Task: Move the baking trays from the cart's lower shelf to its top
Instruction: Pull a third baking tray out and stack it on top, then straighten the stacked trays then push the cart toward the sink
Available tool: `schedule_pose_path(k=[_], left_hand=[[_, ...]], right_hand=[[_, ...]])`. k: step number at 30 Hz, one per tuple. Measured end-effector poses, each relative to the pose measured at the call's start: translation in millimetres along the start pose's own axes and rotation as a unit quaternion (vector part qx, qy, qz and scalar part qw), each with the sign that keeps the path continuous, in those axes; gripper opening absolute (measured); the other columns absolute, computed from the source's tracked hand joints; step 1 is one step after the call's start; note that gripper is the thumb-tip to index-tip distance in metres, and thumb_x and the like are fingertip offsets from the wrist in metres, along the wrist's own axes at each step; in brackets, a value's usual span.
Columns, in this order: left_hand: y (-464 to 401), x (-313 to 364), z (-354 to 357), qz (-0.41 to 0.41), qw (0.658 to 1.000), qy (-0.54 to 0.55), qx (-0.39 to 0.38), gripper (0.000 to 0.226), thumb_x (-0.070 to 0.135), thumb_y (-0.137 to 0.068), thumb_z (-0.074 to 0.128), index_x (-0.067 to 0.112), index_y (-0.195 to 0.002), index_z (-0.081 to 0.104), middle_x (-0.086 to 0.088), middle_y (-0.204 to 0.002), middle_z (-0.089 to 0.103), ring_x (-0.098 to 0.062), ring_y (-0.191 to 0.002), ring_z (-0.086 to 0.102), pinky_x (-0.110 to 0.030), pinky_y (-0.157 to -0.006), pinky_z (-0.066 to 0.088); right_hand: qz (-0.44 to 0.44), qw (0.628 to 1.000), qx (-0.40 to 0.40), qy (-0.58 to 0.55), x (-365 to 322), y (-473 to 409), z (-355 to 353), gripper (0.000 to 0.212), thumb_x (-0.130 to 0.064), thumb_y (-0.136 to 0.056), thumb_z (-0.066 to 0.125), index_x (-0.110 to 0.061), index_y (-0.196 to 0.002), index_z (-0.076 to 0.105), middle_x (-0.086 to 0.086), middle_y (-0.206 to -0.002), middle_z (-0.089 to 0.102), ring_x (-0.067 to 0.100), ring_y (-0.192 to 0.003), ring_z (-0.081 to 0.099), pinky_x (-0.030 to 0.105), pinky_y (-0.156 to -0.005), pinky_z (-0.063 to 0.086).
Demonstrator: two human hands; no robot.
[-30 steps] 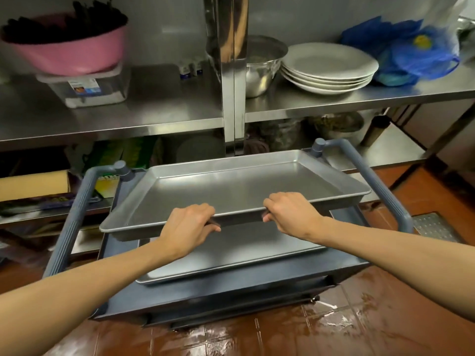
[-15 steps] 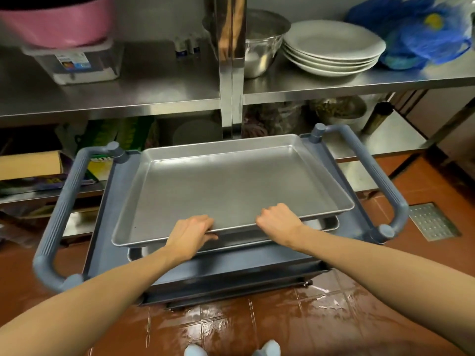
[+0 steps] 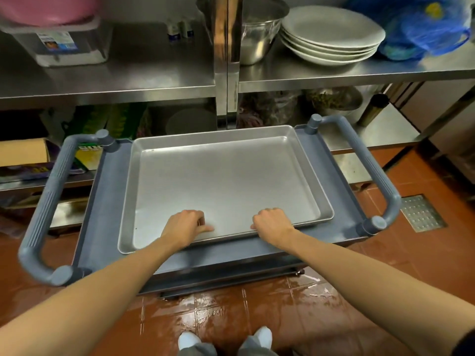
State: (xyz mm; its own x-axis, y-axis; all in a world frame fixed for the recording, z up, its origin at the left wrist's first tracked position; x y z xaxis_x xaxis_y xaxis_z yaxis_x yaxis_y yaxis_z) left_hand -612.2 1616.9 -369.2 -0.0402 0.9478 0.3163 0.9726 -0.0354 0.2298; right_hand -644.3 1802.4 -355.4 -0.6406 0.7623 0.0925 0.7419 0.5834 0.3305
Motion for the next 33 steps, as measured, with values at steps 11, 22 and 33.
schedule_pose_path(k=[11, 22, 33], left_hand=[[-8.9, -22.9, -19.9, -0.095, 0.977, 0.187, 0.040, 0.038, 0.049, -0.096, 0.050, 0.016, -0.084, 0.065, 0.000, -0.077, 0.073, -0.020, -0.065, 0.068, -0.038, -0.068, 0.058], [38.0, -4.0, -207.1, -0.021, 0.777, 0.539, 0.324, 0.034, 0.037, -0.102, 0.041, 0.018, -0.117, 0.065, -0.006, -0.118, 0.069, -0.024, -0.108, 0.067, -0.044, -0.090, 0.056], [132.5, 38.0, -338.5, 0.108, 0.731, 0.468, 0.485, 0.042, 0.035, -0.102, 0.031, 0.017, -0.128, 0.059, -0.004, -0.125, 0.067, -0.022, -0.113, 0.065, -0.034, -0.093, 0.055]], right_hand=[[0.172, 0.941, 0.025, -0.290, 32.7, -10.2, -15.8, 0.039, -0.034, -0.096, 0.048, -0.002, -0.089, 0.069, 0.019, -0.094, 0.071, 0.039, -0.091, 0.064, 0.037, -0.076, 0.050], [0.033, 0.711, 0.197, -0.674, 11.3, -10.4, -157.8, 0.031, -0.037, -0.098, 0.049, -0.015, -0.113, 0.065, 0.007, -0.115, 0.067, 0.023, -0.112, 0.061, 0.045, -0.101, 0.047], [-0.179, 0.581, 0.373, -0.701, -8.0, 57.0, -344.2, 0.041, -0.036, -0.096, 0.038, -0.015, -0.121, 0.062, 0.003, -0.122, 0.067, 0.016, -0.117, 0.061, 0.045, -0.103, 0.047]])
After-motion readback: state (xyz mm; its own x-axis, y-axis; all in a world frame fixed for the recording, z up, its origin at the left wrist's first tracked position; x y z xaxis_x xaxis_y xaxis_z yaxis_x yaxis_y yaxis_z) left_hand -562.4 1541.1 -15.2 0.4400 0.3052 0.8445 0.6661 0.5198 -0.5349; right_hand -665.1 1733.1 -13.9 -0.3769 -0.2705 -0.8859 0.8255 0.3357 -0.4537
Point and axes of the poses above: each hand's wrist, its own y-axis away from the middle knuckle, its own z-axis out of the palm, x = y × z, the point moved 9 cm from there along -y, towards the middle knuckle
